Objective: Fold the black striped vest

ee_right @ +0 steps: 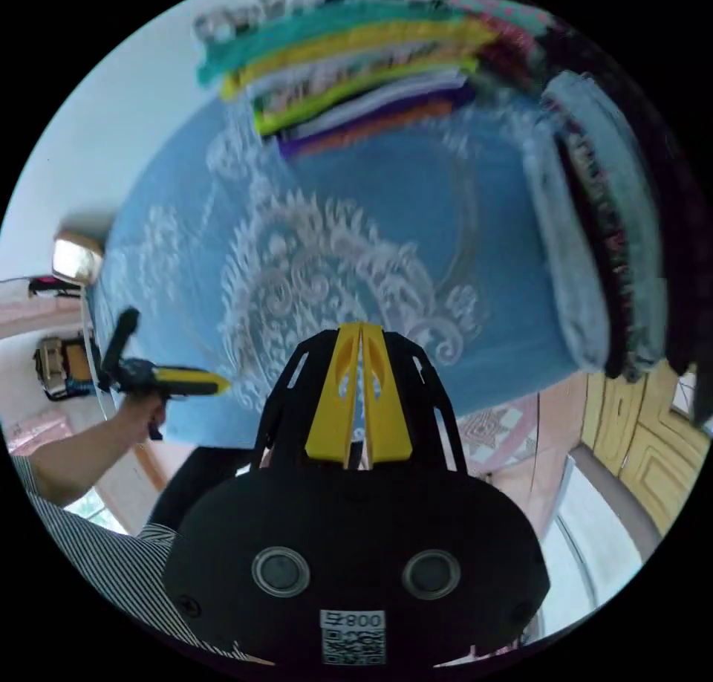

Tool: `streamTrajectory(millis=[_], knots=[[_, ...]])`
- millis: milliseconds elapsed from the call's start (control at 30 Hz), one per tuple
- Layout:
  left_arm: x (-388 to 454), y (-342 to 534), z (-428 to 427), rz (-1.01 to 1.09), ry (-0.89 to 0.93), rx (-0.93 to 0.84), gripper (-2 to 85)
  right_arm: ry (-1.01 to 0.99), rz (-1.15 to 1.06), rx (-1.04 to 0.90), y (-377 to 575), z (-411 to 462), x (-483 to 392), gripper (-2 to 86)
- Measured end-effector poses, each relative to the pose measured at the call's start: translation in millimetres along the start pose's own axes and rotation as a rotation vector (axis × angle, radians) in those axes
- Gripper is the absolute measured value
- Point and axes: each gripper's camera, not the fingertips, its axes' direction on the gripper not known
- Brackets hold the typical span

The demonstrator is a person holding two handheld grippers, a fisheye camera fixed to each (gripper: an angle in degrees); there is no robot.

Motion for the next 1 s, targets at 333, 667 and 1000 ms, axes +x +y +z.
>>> streamTrajectory(millis=[333,667,1000], knots=[[73,-53,-14,0.214,0.086,0.106,0.0,0.392,0.026,0.611,24,-195,102,9.5],[154,-154,-25,0.336,0.128,0.222,0.2,0.401,0.035,0.487,47,-165,215,5.7],[237,-276,-68,0.517,0.202,0.414,1.9,0.037,0.118,0.780,207,-244,404,4.1]])
